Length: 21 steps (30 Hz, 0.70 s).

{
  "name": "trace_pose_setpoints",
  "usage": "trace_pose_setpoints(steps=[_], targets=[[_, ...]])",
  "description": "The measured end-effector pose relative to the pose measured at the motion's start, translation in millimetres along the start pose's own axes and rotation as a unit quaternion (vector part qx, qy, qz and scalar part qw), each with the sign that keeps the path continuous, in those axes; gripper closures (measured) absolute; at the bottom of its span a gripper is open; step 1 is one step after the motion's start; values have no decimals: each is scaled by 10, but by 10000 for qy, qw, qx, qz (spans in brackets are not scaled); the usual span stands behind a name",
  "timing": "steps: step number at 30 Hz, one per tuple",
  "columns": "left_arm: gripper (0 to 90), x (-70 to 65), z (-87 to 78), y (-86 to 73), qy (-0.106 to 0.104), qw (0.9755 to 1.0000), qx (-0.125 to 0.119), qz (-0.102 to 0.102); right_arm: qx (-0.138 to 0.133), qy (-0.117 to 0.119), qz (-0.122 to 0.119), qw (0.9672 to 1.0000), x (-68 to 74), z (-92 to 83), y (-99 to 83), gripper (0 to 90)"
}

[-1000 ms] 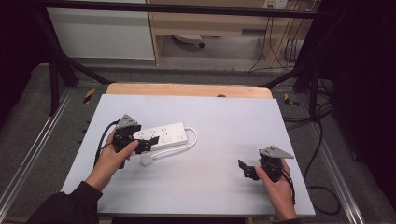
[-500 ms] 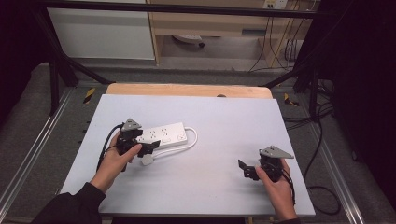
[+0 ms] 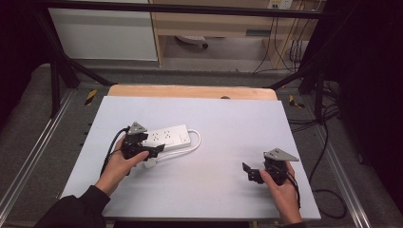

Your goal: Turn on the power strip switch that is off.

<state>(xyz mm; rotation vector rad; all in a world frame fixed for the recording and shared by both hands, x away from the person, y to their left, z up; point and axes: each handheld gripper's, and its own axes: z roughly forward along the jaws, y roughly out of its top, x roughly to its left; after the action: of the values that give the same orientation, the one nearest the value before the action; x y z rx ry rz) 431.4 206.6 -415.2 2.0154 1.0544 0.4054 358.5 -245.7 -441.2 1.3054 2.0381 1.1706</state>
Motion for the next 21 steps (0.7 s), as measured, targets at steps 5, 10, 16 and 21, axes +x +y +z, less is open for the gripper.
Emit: trace_pose_setpoints(steps=[5,10,16,21], targets=[[259,25,44,-10,38,10000,33,44,26,8,10,10000,4,-1,0,33],[364,46,76,-16,34,10000,51,59,26,11,-4,10000,2,-1,1,33],[482,48,108,-21,22,9999,94,110,25,9,-8,10000,1,-1,0,33],[557,57,130,-21,19,9998,101,145,19,9,-15,10000,-1,-1,0,33]])
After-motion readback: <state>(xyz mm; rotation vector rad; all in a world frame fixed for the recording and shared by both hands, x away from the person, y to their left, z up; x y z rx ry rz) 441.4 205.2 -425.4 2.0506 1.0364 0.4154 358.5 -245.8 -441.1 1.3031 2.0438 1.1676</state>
